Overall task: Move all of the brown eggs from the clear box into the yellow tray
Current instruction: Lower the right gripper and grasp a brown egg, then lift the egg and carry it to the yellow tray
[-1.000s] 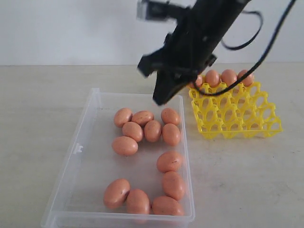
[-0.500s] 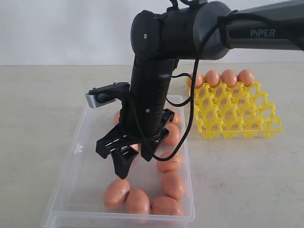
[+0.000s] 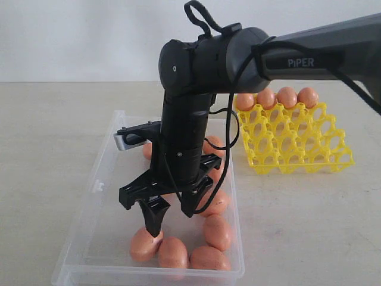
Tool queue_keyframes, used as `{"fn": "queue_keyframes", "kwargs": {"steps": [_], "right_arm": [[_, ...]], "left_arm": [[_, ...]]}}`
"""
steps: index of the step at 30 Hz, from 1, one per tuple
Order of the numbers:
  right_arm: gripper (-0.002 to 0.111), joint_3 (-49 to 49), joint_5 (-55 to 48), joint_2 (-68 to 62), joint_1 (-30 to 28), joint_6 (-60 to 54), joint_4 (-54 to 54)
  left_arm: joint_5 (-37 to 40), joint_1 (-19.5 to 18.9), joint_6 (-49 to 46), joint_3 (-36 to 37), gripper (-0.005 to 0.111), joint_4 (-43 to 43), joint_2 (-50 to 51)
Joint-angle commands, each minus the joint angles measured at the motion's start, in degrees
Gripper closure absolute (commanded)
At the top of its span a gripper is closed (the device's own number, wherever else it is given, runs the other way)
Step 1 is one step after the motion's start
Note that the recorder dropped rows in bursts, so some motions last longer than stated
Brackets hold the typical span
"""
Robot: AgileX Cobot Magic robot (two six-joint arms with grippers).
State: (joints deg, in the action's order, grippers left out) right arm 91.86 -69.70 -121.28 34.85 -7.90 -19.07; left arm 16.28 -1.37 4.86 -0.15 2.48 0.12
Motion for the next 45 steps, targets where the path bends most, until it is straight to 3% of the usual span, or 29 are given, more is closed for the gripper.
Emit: {"fn": "queue_keyframes", "kwargs": {"steps": [1,19,21,23,26,32,40,42,45], "right_arm": [[0.048,0.1,-0.3,-0.7,0.5,0.5,-1.3],[0.048,-9.2,-0.3,-1.2,1.1,-1.1,-2.1],[0.056,-9.3,-0.3,-1.2,1.1,-1.2,-2.1],[0.074,-9.3,-0.3,-1.2,1.1,-1.2,-2.1],[0.109,-9.3,0.6,-1.2,1.1,-2.5,-2.1],[0.109,-8.9,5.7,0.8,1.1,-3.7,-2.1],[0.109,-12.6,28.7,17.0,1.1,-3.7,-1.2],[0.109,-19.0,39.5,22.9,1.1,-3.3,0.9],[0.109,-43.1,71.1,37.3,-0.5,1.1,6.3]], "left_arm": [[-0.4,-0.2,-0.1,0.1,0.103,-0.1,-0.1],[-0.4,-0.2,-0.1,0.1,0.103,-0.1,-0.1],[-0.4,-0.2,-0.1,0.1,0.103,-0.1,-0.1],[-0.4,-0.2,-0.1,0.1,0.103,-0.1,-0.1],[-0.4,-0.2,-0.1,0.1,0.103,-0.1,-0.1],[-0.4,-0.2,-0.1,0.1,0.103,-0.1,-0.1],[-0.4,-0.2,-0.1,0.1,0.103,-0.1,-0.1],[-0.4,-0.2,-0.1,0.1,0.103,-0.1,-0.1],[-0.4,-0.2,-0.1,0.1,0.103,-0.1,-0.1]]}}
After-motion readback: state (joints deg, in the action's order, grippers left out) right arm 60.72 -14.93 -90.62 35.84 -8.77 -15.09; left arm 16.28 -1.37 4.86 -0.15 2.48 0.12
